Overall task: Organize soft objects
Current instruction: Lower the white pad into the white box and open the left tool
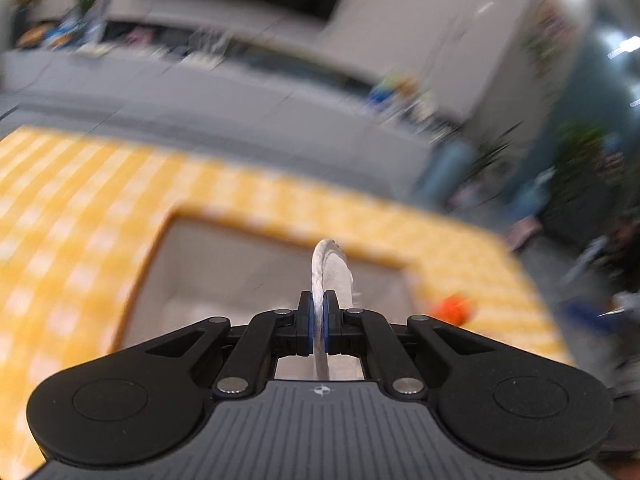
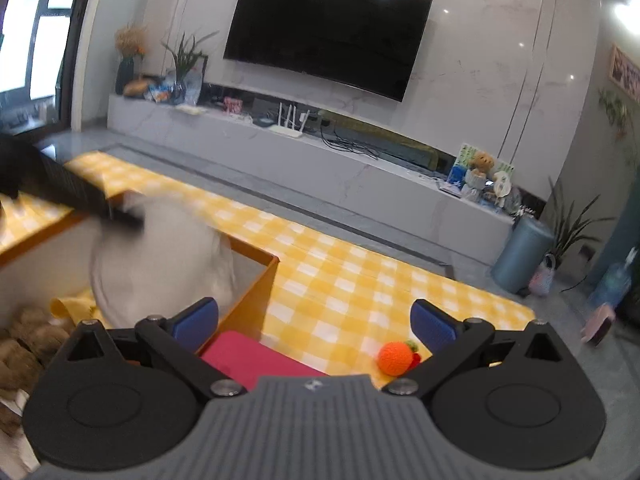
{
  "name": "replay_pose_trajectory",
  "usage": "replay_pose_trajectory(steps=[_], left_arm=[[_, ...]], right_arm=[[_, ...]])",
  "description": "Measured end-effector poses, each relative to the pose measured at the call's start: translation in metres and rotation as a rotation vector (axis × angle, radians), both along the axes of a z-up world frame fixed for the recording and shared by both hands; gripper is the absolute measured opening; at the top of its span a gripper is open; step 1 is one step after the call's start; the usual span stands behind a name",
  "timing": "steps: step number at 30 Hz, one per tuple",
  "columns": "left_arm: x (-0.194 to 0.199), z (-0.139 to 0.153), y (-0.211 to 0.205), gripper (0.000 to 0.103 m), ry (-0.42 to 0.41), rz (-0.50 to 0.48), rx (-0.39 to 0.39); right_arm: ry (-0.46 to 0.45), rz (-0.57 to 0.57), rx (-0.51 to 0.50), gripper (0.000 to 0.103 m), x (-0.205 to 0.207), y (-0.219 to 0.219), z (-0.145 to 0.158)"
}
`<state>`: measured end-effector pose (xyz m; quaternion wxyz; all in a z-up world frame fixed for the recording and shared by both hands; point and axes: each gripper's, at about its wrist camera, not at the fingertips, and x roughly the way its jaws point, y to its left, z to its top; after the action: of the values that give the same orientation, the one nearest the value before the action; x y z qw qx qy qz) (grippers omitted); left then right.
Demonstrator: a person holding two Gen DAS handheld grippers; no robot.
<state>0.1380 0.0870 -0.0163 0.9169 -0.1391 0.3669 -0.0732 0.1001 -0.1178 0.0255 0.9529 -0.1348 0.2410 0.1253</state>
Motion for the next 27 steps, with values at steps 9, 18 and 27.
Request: replay_pose_trajectory(steps=[9, 18, 27], left_arm=[[-0.004, -0.011, -0.023, 0.068, -0.028, 0.112, 0.419], [-0.025, 0.005, -0.028, 0.087, -0.094, 0.129, 0.439], [-0.043, 0.023, -0.012, 0.097, -0.169, 0.192, 0.287]], right_arm=[[0.016, 0.021, 0.006, 0.1, -0.002, 0.01, -0.005], [0.022, 0.021, 0.019, 0.1, -0.008, 0.011, -0.002], [0.016, 0.026, -0.005, 0.1, -0.017, 0.015, 0.0]])
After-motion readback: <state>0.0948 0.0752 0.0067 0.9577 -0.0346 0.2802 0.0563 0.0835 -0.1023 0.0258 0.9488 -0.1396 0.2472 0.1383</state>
